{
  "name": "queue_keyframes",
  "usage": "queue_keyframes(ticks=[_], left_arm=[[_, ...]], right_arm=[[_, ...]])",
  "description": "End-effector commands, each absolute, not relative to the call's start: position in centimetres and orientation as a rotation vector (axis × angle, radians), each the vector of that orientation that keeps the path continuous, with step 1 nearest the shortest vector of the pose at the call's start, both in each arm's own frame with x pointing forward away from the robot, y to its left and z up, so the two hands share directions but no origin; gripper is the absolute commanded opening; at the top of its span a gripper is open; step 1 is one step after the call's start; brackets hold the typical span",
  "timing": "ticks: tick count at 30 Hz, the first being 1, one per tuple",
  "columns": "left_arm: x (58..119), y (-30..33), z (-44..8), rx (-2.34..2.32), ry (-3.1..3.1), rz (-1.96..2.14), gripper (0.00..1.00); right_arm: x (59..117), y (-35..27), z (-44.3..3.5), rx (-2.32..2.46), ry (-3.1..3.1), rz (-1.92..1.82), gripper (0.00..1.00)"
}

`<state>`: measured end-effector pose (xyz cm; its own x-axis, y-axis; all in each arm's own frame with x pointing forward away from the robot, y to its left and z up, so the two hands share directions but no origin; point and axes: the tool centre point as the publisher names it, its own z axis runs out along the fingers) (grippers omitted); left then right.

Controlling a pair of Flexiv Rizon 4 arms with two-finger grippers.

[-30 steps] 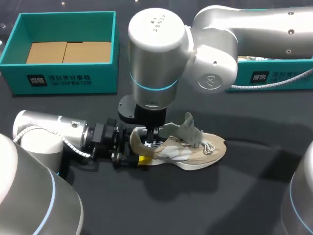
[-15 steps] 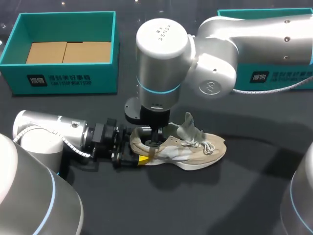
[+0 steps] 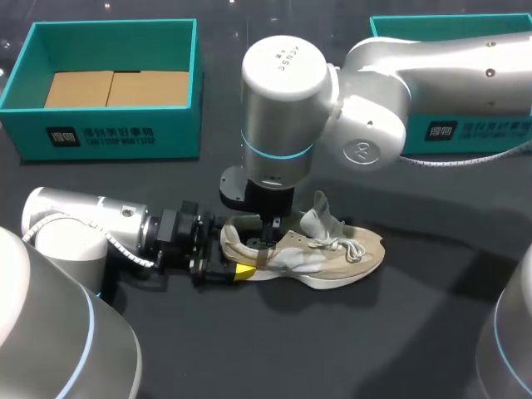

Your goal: Take the shoe out of the shoebox, open the shoe tongue, remove and reinsert the insole, then place the shoe into the shoebox

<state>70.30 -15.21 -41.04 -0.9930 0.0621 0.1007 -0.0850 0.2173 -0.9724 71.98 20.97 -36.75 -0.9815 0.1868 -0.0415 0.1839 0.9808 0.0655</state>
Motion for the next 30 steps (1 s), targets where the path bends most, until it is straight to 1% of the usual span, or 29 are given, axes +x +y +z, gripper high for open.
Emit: queue_keyframes(ticks=[1, 6, 15, 16, 17, 18, 20, 24, 25, 30], left_arm=[[70.3, -15.3, -41.4, 0.024, -2.358, 1.895, 0.00], [70.3, -15.3, -41.4, 0.024, -2.358, 1.895, 0.00], [70.3, -15.3, -41.4, 0.024, -2.358, 1.895, 0.00], [70.3, -15.3, -41.4, 0.024, -2.358, 1.895, 0.00], [70.3, -15.3, -41.4, 0.024, -2.358, 1.895, 0.00], [70.3, -15.3, -41.4, 0.024, -2.358, 1.895, 0.00], [70.3, -15.3, -41.4, 0.024, -2.358, 1.895, 0.00], [70.3, -15.3, -41.4, 0.024, -2.358, 1.895, 0.00], [70.3, -15.3, -41.4, 0.024, -2.358, 1.895, 0.00], [70.3, -15.3, -41.4, 0.024, -2.358, 1.895, 0.00]], right_arm=[[72.3, 19.6, -38.0, 0.318, 3.093, 0.161, 0.00], [72.3, 18.5, -38.4, 0.378, 3.093, 0.151, 0.00], [71.7, 16.9, -37.4, 0.444, 3.058, 0.132, 0.00], [71.7, 16.7, -37.4, 0.446, 3.057, 0.129, 0.02], [71.7, 16.5, -37.4, 0.447, 3.054, 0.132, 0.07], [71.7, 16.4, -37.4, 0.440, 3.050, 0.141, 0.15], [71.7, 16.2, -37.4, 0.441, 3.047, 0.138, 0.25], [71.9, 15.8, -37.6, 0.444, 3.055, 0.139, 0.36], [72.0, 15.8, -37.7, 0.445, 3.058, 0.139, 0.38], [72.3, 15.7, -38.5, 0.436, 3.105, 0.147, 0.40]])
